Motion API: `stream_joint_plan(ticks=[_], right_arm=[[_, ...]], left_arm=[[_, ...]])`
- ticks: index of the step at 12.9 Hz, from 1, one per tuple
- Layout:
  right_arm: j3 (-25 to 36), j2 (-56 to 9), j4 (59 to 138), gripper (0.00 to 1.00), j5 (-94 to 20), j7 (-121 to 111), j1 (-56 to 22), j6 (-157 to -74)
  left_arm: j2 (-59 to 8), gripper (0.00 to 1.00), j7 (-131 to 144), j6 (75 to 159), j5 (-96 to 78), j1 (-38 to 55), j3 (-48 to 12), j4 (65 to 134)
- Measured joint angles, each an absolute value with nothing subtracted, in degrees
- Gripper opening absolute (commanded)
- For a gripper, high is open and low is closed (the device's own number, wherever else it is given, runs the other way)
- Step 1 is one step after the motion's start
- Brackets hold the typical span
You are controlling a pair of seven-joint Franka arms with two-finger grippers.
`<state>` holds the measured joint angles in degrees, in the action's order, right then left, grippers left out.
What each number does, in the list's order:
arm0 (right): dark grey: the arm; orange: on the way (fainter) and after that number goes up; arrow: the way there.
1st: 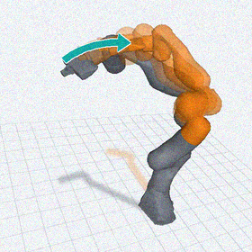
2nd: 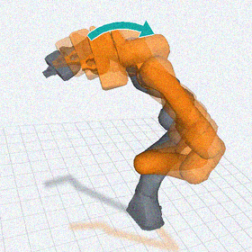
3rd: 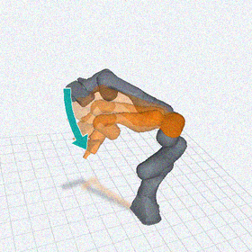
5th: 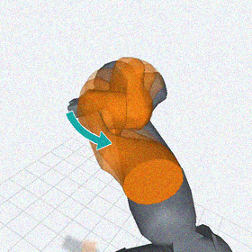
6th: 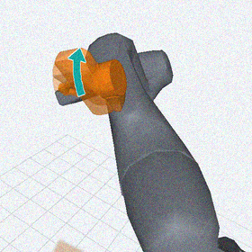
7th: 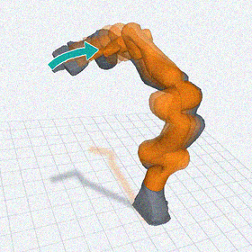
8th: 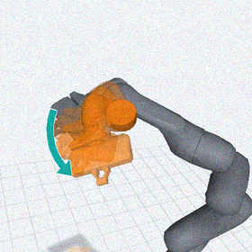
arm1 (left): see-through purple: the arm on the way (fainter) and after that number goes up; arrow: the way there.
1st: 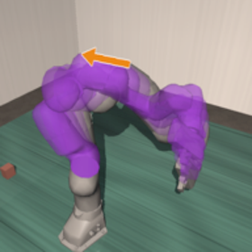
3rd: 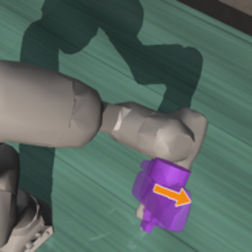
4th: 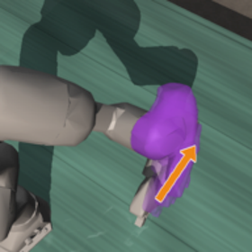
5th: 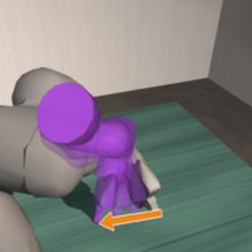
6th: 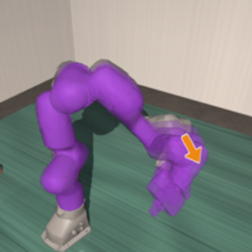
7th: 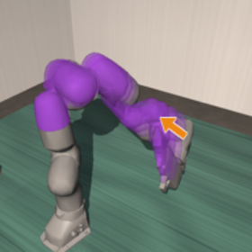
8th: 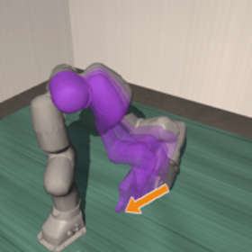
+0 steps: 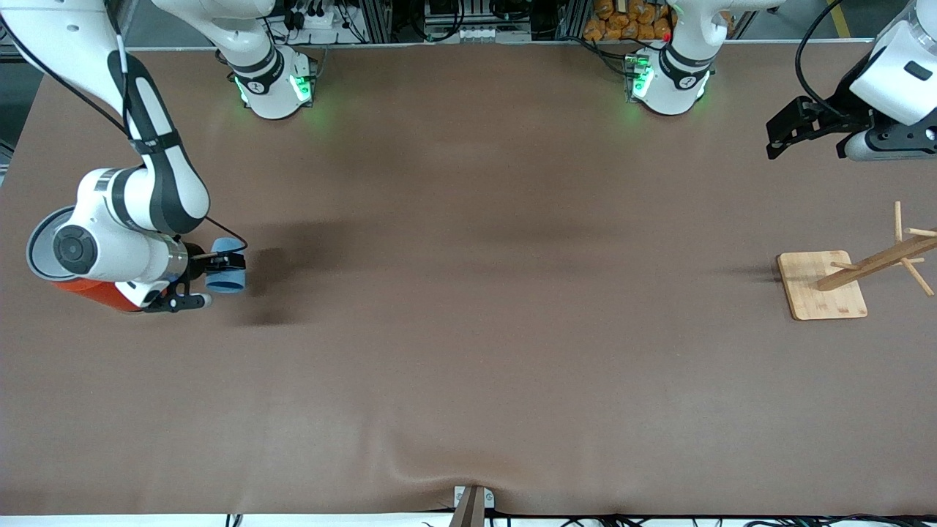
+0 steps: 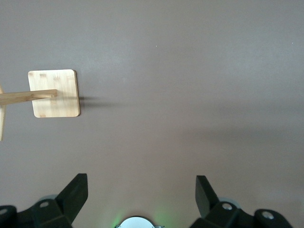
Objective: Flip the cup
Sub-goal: 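Carry the blue cup with the right gripper to the table middle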
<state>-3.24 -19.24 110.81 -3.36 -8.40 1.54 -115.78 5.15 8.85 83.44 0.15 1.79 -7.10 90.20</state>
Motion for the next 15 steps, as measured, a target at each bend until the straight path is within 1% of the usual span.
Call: stream_joint_plan(ticks=[3, 6, 8, 10, 11, 13, 15], right_arm=[[-6.2, -19.1, 102.9, 0.13, -6.0, -8.1, -5.5, -111.4], [-10.7, -19.1, 98.2, 0.13, -9.4, -8.3, -10.4, -111.6], [-11.9, -20.0, 94.6, 0.13, -9.5, -8.2, -16.2, -113.0], [-12.1, -23.5, 90.2, 0.13, -8.6, -8.3, -23.0, -114.3], [-12.1, -26.2, 87.4, 0.13, -6.4, -8.5, -26.0, -115.2], [-12.1, -32.4, 82.0, 0.13, 0.7, -9.1, -31.8, -118.0], [-11.8, -37.8, 78.8, 0.11, 8.2, -9.7, -36.9, -121.7]], left_arm=[[5.2, 1.00, 8.8, 83.2, 0.1, 1.7, -7.1, 90.2], [5.2, 1.00, 8.8, 83.2, 0.1, 1.7, -7.1, 90.2], [5.2, 1.00, 8.8, 83.1, 0.1, 1.6, -7.1, 90.2], [5.2, 1.00, 8.8, 83.1, 0.1, 1.6, -7.1, 90.2], [5.2, 1.00, 8.8, 83.1, 0.1, 1.6, -7.1, 90.2], [5.2, 1.00, 8.8, 83.0, 0.1, 1.6, -7.1, 90.2], [5.2, 1.00, 8.8, 82.8, 0.1, 1.6, -7.1, 90.2]])
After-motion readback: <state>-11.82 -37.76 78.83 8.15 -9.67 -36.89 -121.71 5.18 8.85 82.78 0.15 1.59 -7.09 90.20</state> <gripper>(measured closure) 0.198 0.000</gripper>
